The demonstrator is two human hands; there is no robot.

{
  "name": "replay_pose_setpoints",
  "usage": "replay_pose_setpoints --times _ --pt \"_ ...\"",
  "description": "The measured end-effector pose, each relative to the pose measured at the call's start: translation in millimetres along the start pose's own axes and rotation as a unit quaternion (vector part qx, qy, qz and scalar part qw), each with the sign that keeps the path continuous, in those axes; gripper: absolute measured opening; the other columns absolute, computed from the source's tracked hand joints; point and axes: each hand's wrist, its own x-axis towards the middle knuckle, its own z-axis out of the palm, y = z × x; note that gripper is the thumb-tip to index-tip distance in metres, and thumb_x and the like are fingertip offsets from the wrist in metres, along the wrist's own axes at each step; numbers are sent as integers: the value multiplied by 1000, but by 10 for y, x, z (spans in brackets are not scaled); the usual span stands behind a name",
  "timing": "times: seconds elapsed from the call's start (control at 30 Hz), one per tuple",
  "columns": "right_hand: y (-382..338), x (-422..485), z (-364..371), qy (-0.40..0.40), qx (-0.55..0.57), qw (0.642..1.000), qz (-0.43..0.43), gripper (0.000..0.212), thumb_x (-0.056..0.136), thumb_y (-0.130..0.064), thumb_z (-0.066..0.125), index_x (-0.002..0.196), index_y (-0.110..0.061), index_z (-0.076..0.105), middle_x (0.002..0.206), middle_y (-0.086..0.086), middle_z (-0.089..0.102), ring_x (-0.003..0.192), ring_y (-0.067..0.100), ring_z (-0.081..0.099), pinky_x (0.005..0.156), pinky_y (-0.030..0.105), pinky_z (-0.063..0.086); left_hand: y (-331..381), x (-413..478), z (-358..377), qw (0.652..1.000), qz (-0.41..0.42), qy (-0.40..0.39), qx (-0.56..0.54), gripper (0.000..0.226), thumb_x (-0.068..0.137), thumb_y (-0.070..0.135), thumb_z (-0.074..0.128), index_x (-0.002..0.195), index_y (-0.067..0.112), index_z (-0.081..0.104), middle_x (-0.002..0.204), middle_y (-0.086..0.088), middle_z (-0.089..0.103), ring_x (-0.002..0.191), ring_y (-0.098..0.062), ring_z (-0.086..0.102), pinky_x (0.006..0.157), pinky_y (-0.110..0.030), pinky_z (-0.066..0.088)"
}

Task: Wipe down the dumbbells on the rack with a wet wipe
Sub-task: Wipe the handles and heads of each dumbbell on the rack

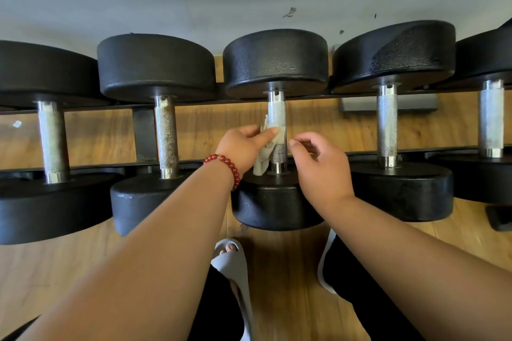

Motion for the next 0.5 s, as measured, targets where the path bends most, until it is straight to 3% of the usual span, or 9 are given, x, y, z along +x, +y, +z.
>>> replay_pose_setpoints --times 0.07,0.13,0.2,0.3,0.4,0.47,0.5 --pt "11 1 -1 -2 1 1000 -4 12 95 -30 56 103 -27 65 102 -10 64 100 4 57 80 17 45 23 36 23 999 -31 -39 0 45 90 46 63 124 16 63 103 -1 71 94 -16 68 87 -31 55" --pt "15 3 -4 -3 3 1000 -8 12 94 -28 57 102 -26 65 101 -9 64 98 5 58 79 18 46 51 38 72 996 -37 -76 -11 45 94 44 57 126 13 56 109 -8 69 96 -22 67 86 -37 57" --pt "19 -3 -21 -6 11 1000 -15 9 94 -27 57 99 -27 64 98 -9 64 97 5 58 80 19 46 53 56 102 996 -20 -89 12 41 97 43 51 127 16 51 111 -9 67 96 -24 67 78 -34 57" --pt "73 -42 -48 -17 -5 999 -30 10 95 -29 54 97 -27 64 97 -9 63 97 5 56 78 17 43 17 67 71 988 20 -81 129 35 99 43 49 123 19 51 97 -1 67 87 -17 67 75 -25 56" --pt "143 -70 -45 -4 -22 999 -29 12 95 -31 52 97 -27 63 100 -9 61 99 6 52 76 11 37 -24 82 20 972 11 -102 212 60 82 64 58 115 14 56 96 -3 68 92 -21 67 89 -40 54" --pt "152 -59 -35 2 -3 1000 -17 11 95 -30 53 96 -27 63 101 -8 61 100 7 53 76 10 36 -70 132 -14 974 4 -109 197 78 61 75 62 112 15 59 95 -7 70 93 -25 68 92 -47 53" --pt "159 -51 -28 0 2 1000 -17 11 95 -29 53 96 -26 64 100 -9 62 99 7 53 77 12 38 -77 153 -16 976 2 -121 179 75 64 71 65 114 15 59 93 -7 70 91 -25 69 92 -48 54"
